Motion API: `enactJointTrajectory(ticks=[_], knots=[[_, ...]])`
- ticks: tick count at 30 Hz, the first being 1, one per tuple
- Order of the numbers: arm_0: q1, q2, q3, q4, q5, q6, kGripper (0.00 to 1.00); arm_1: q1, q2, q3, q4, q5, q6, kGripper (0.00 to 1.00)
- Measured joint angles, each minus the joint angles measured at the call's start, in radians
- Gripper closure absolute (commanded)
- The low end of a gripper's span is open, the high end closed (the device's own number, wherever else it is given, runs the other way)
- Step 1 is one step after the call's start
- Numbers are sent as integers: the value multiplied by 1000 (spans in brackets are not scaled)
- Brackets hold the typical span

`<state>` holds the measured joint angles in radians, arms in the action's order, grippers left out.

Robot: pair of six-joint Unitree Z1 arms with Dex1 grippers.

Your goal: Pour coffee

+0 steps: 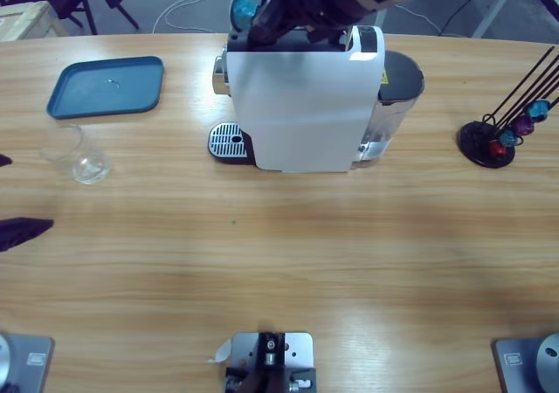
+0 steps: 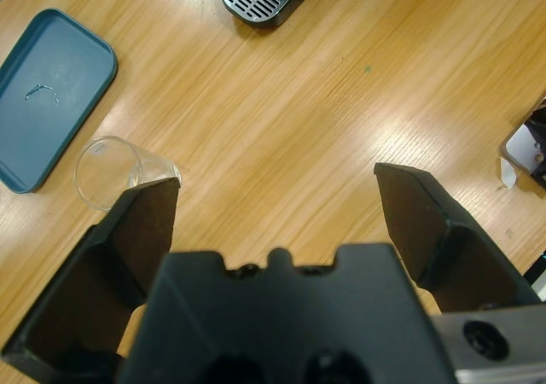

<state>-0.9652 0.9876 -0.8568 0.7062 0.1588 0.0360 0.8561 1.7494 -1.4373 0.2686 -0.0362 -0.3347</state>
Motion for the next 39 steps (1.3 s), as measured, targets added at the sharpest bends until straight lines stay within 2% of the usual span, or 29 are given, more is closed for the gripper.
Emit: enactJointTrajectory(ticks=[8,16,26,27,32,33,35,37,38,39], knots=[[0,0,5,-2,0,0,0,-4,27,-1,8,8,-14,892],[0,0,13,-28,0,0,0,-4,27,-23,21,-63,-27,892],[0,0,20,-33,0,0,0,-4,47,-28,48,-67,-41,886],[0,0,20,-33,0,0,0,-4,50,-33,48,-67,-41,852],[0,-4,20,-33,0,0,0,-4,57,-45,51,-67,-41,126],[0,-4,20,-33,0,0,0,-4,57,-45,52,-67,-41,57],[0,-7,20,-33,0,0,0,-4,57,-45,55,-73,-41,3],[0,-11,20,-36,0,0,0,-5,56,-45,55,-84,-40,16],[0,-12,20,-39,0,0,0,-5,55,-45,55,-92,-40,69],[0,-12,20,-41,0,0,0,-5,54,-45,55,-98,-40,208]])
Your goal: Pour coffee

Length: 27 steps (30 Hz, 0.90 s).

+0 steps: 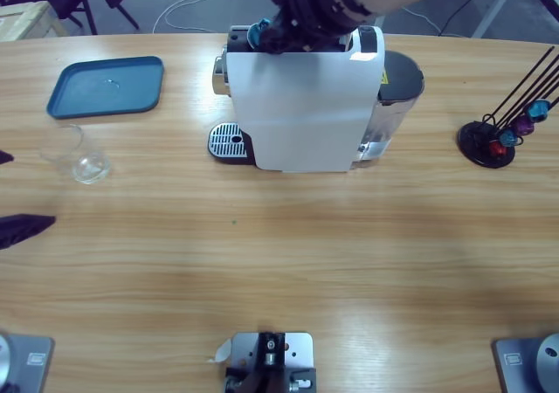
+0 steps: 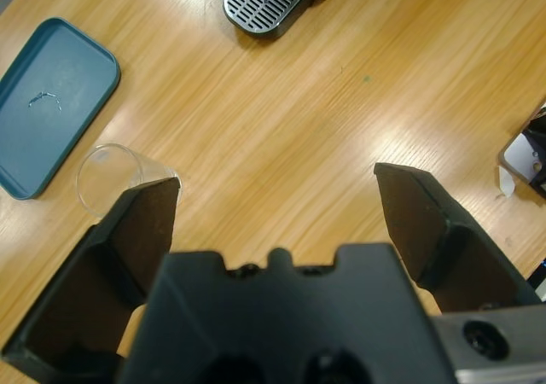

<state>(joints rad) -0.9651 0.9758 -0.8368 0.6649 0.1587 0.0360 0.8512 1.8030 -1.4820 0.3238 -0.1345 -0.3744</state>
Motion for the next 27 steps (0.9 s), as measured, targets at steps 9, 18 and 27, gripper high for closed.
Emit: enactJointTrajectory(ticks=[9,18,27], knots=[[0,0,0,-7,0,0,0,0,-6,-14,-8,-9,22,432],[0,-1,19,-7,0,0,0,0,-3,-35,-8,31,80,497],[0,-1,20,-7,0,0,0,0,0,-35,-8,41,96,620]])
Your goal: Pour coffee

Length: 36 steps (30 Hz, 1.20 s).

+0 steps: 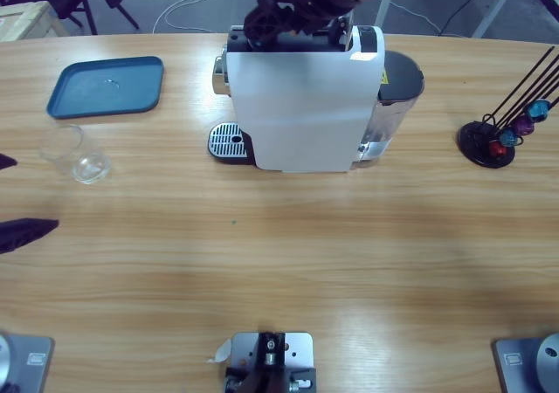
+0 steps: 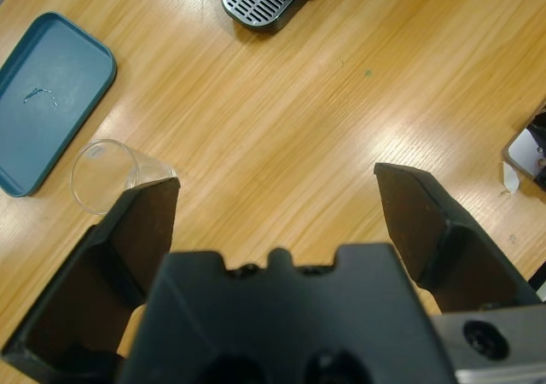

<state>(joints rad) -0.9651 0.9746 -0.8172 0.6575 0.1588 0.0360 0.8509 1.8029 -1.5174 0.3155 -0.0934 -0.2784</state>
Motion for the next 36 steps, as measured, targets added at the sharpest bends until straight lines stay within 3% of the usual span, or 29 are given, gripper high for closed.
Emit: enactJointTrajectory(ticks=[14,15,16,20,36], knots=[[0,0,0,0,0,0,0,0,8,13,0,10,21,655],[0,0,0,0,0,0,0,0,8,13,0,10,21,699],[0,0,0,0,0,0,0,0,8,13,0,10,21,855],[0,0,0,0,0,0,0,0,8,13,5,10,21,913],[0,0,0,-1,0,0,0,-4,5,17,6,12,21,915]])
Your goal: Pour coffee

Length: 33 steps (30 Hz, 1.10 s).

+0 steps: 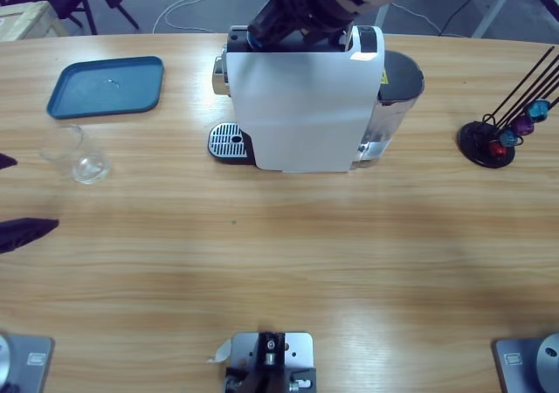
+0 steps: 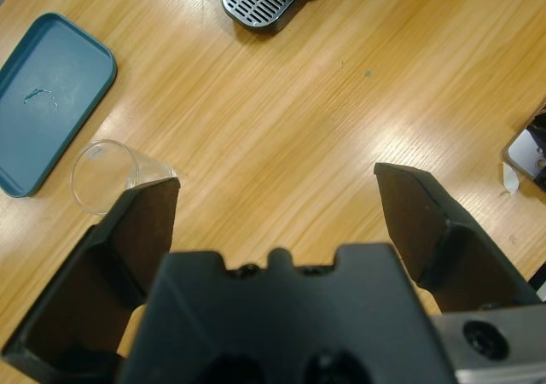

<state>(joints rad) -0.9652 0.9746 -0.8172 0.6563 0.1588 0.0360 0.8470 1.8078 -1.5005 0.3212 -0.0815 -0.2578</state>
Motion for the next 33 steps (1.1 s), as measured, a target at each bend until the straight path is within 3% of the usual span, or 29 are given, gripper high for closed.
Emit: enactJointTrajectory(ticks=[16,17,18,19,20,21,22,27,33], knots=[[0,-3,0,-11,0,0,0,0,-14,0,-47,6,-10,914],[0,-3,0,-15,0,0,0,1,-18,1,-47,6,-10,890],[0,-3,0,-18,0,0,0,5,-29,8,-47,9,-7,707],[0,-3,0,-19,0,0,0,16,-49,25,-48,17,1,624],[0,-3,0,-20,0,0,0,32,-69,44,-53,24,13,656],[0,-3,0,-21,0,0,0,54,-95,73,-64,27,39,927],[0,-3,0,-21,0,0,0,78,-120,110,-74,27,94,1000],[0,-3,0,-24,0,-2,0,118,-269,318,-75,1,337,1000],[0,-3,-2,-24,-1,-14,0,119,-483,513,-77,-156,553,1000]])
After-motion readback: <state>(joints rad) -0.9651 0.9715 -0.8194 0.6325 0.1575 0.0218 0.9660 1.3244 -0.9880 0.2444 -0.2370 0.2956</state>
